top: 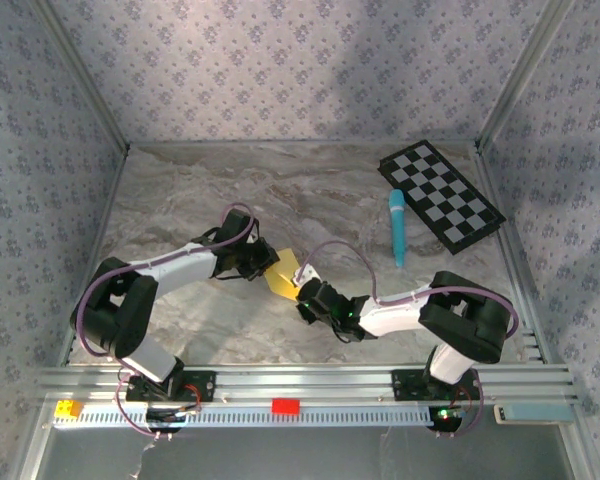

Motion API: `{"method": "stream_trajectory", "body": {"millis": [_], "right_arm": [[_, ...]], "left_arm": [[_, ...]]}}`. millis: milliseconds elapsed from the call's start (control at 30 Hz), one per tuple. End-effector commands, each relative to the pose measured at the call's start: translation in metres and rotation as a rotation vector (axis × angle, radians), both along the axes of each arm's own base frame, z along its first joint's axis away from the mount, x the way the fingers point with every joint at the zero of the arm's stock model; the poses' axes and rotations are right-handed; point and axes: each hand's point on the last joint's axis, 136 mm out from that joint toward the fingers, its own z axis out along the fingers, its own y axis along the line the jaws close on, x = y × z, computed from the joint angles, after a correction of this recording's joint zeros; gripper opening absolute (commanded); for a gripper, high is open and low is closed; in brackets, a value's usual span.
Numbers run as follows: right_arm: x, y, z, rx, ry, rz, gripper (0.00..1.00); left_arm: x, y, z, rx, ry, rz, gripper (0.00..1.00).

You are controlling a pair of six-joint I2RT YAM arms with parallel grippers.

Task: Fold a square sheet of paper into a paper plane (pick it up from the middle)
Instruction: Fourth fold the wing at the center of the table.

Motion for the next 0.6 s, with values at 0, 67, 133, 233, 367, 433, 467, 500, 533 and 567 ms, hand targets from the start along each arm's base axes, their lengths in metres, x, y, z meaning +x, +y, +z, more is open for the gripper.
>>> {"method": "stream_trajectory", "body": {"millis": [0, 67, 133, 233, 367, 433, 467, 500, 533, 567], "right_arm": [[-0.0004, -0.0041, -0.0002, 0.009, 0.011, -0.013, 0.14], [0.0005, -0.0056, -0.0004, 0.004, 0.008, -0.019, 0.15], [0.0008, -0.0065, -0.0008, -0.001, 0.007, -0.020, 0.16], [0.0013, -0.0072, -0.0006, -0.006, 0.007, -0.020, 0.16], [0.0034, -0.0106, 0.0001, -0.009, -0.004, -0.039, 0.19], [0.0030, -0.0100, -0.0001, -0.008, -0.002, -0.034, 0.18], [0.0027, -0.0090, 0.0000, -0.006, -0.001, -0.030, 0.17], [0.0024, -0.0088, -0.0003, -0.006, 0.001, -0.027, 0.16], [0.0022, -0.0078, -0.0006, -0.004, 0.005, -0.023, 0.15], [0.0020, -0.0074, -0.0011, -0.005, 0.007, -0.021, 0.15]], "left_arm": [[0.0055, 0.0005, 0.0061, 0.000, 0.000, 0.002, 0.07], [0.0046, 0.0005, 0.0056, 0.000, 0.003, 0.002, 0.03], [0.0047, 0.0009, 0.0066, -0.002, 0.004, 0.003, 0.01], [0.0032, 0.0012, 0.0059, -0.004, 0.013, 0.004, 0.00], [0.0025, 0.0015, 0.0071, -0.007, 0.018, 0.006, 0.00], [0.0022, 0.0025, 0.0063, -0.005, 0.020, 0.007, 0.00], [0.0023, 0.0027, 0.0061, -0.005, 0.020, 0.007, 0.00], [0.0020, 0.0024, 0.0060, -0.006, 0.022, 0.007, 0.00], [0.0024, 0.0022, 0.0064, -0.008, 0.020, 0.008, 0.00], [0.0021, 0.0022, 0.0062, -0.009, 0.020, 0.008, 0.00]]}}
